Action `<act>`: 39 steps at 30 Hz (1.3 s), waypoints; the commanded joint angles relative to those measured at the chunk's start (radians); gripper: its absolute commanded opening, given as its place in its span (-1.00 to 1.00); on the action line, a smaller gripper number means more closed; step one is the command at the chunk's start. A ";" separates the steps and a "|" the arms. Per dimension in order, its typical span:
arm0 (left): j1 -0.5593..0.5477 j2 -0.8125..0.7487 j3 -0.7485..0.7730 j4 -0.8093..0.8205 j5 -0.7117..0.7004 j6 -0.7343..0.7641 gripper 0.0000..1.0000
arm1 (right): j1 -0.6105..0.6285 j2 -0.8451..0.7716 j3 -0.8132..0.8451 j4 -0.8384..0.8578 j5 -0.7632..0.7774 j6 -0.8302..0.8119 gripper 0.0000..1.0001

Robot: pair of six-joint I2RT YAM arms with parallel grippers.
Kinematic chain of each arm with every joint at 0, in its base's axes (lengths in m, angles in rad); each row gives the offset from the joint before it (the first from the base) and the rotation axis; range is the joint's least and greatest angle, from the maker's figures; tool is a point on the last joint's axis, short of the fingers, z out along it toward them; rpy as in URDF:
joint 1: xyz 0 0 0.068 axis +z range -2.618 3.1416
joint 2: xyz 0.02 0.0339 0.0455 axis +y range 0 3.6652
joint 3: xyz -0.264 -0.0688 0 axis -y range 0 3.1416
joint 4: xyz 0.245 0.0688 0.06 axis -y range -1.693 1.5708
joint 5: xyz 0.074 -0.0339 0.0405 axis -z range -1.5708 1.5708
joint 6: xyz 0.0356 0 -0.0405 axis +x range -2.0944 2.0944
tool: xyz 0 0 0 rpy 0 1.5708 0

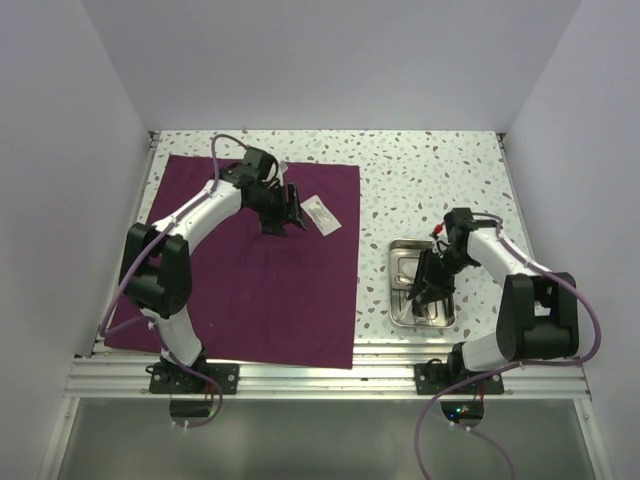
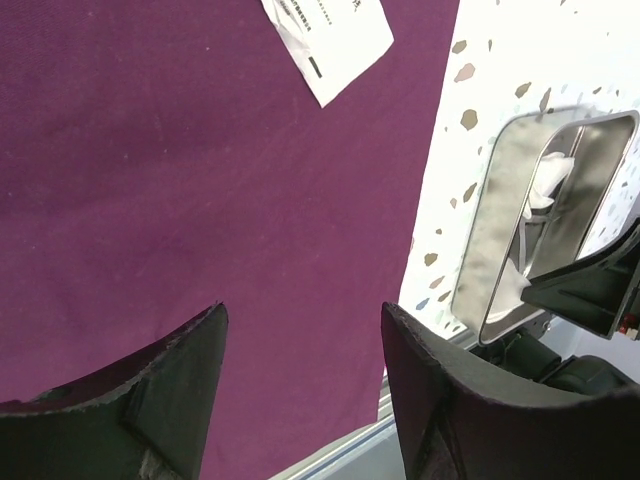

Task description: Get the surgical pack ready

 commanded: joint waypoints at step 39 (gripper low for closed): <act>-0.024 -0.060 -0.008 -0.046 -0.170 -0.012 0.23 | 0.364 0.514 0.864 0.198 0.170 0.020 0.25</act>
